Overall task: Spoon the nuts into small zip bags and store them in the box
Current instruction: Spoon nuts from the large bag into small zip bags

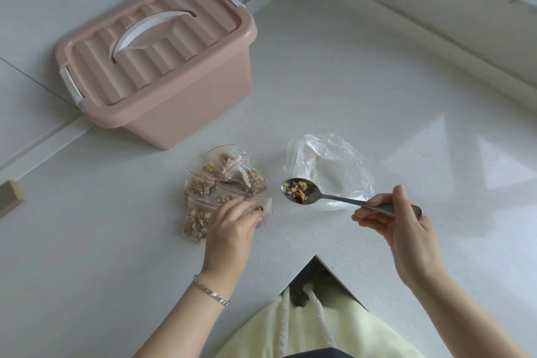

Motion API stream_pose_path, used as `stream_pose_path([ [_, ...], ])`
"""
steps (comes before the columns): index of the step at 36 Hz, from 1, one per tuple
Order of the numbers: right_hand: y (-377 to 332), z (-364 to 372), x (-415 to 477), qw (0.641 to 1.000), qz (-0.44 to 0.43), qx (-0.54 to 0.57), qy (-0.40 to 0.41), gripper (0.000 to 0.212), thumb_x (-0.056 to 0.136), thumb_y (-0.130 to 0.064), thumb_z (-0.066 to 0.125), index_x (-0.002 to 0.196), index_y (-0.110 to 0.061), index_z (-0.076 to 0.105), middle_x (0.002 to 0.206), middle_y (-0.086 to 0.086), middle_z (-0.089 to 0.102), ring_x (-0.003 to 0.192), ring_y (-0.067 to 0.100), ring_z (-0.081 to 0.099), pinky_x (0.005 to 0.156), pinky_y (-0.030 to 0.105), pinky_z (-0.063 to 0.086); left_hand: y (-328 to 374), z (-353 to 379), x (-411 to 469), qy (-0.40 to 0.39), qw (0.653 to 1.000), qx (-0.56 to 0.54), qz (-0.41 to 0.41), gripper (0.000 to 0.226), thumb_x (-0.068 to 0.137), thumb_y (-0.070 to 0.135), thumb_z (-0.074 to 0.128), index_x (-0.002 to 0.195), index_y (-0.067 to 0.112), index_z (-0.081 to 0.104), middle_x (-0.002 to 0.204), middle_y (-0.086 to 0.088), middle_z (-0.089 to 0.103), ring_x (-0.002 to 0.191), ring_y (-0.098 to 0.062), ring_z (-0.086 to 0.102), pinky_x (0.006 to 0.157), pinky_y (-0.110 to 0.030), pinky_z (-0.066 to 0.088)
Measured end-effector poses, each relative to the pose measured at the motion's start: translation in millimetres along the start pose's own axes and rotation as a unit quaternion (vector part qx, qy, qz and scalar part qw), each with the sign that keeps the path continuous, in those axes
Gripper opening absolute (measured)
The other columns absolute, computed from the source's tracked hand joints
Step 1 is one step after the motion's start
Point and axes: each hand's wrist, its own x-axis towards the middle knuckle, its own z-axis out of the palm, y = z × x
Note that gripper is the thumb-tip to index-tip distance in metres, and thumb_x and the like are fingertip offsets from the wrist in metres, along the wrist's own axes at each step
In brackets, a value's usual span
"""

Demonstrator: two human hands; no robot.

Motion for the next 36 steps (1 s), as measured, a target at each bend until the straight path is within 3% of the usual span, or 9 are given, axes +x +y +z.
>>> stream_pose_path([
  [2,-3.4,-0.4,-1.1,1.000,-0.005,-0.008,-0.003,0.048,0.093,-0.037,0.035,0.068,-0.003,0.059,0.057,0.013,0.066,0.057,0.022,0.065,0.056,0.022,0.054,8.8,1.1,0.1,-0.043,0.999,-0.008,0.003,0.030,0.059,-0.005,0.082,0.086,0.006,0.074,0.100,-0.014,0.070,0.093,-0.034,0.066,0.078,-0.048,0.054],
  [6,-8.9,1.1,-1.6,0.999,-0.019,-0.047,-0.003,0.049,0.099,-0.028,0.033,0.066,-0.001,0.058,0.053,0.012,0.065,0.052,0.020,0.063,0.053,0.020,0.052,16.4,4.9,1.5,-0.064,0.997,-0.006,0.053,0.042,0.050,-0.014,0.083,0.087,0.002,0.073,0.103,-0.020,0.069,0.092,-0.032,0.068,0.075,-0.038,0.056],
  [15,-15.8,22.8,-3.4,0.974,-0.091,-0.199,-0.056,0.047,0.091,-0.039,0.036,0.068,-0.008,0.063,0.059,0.007,0.068,0.056,0.018,0.064,0.055,0.022,0.050,20.4,4.6,-1.8,-0.074,0.990,0.010,0.119,0.043,0.048,-0.014,0.082,0.087,0.002,0.073,0.110,-0.024,0.065,0.103,-0.034,0.063,0.085,-0.038,0.050],
  [18,-17.4,31.5,-10.1,0.951,-0.134,-0.266,-0.081,0.044,0.082,-0.049,0.036,0.066,-0.019,0.063,0.057,0.003,0.066,0.055,0.007,0.062,0.059,0.020,0.049,21.6,5.9,-2.8,-0.079,0.991,0.019,0.108,0.045,0.047,-0.011,0.084,0.088,0.005,0.073,0.110,-0.023,0.065,0.103,-0.032,0.064,0.087,-0.035,0.047],
  [21,-15.6,38.5,-16.1,0.903,-0.203,-0.363,-0.109,0.046,0.086,-0.056,0.031,0.064,-0.027,0.060,0.061,-0.008,0.064,0.062,0.006,0.062,0.063,0.025,0.050,22.8,6.8,-3.8,-0.079,0.992,0.020,0.093,0.046,0.051,-0.008,0.084,0.092,0.010,0.073,0.111,-0.019,0.066,0.104,-0.030,0.064,0.091,-0.030,0.041],
  [24,-12.2,43.9,-19.2,0.848,-0.286,-0.426,-0.132,0.062,0.092,-0.057,0.024,0.068,-0.014,0.062,0.061,-0.003,0.062,0.060,0.018,0.061,0.057,0.038,0.049,23.4,7.2,-3.8,-0.075,0.994,0.009,0.082,0.041,0.057,-0.003,0.083,0.094,0.012,0.073,0.111,-0.017,0.066,0.106,-0.029,0.063,0.092,-0.030,0.041],
  [28,-11.8,48.1,-21.0,0.779,-0.397,-0.469,-0.123,0.069,0.097,-0.053,0.017,0.066,-0.012,0.063,0.055,0.001,0.059,0.051,0.022,0.057,0.044,0.032,0.043,24.2,6.5,-3.0,-0.063,0.995,-0.005,0.083,0.039,0.055,-0.003,0.084,0.090,0.010,0.073,0.108,-0.018,0.067,0.102,-0.031,0.065,0.089,-0.031,0.044],
  [34,-4.4,41.7,-19.3,0.746,-0.452,-0.474,-0.119,0.064,0.100,-0.046,0.021,0.065,-0.010,0.062,0.054,0.000,0.055,0.050,0.021,0.053,0.046,0.032,0.041,26.5,4.9,0.2,-0.036,0.995,-0.006,0.094,0.032,0.056,-0.004,0.082,0.085,0.008,0.074,0.104,-0.018,0.068,0.097,-0.030,0.067,0.086,-0.028,0.044],
  [36,-3.3,36.5,-18.1,0.771,-0.440,-0.446,-0.115,0.060,0.098,-0.046,0.025,0.069,-0.011,0.064,0.058,-0.002,0.059,0.054,0.019,0.056,0.051,0.029,0.042,25.6,6.0,0.5,-0.033,0.995,-0.009,0.088,0.031,0.056,-0.005,0.083,0.083,0.007,0.073,0.101,-0.018,0.069,0.094,-0.029,0.068,0.085,-0.028,0.045],
])
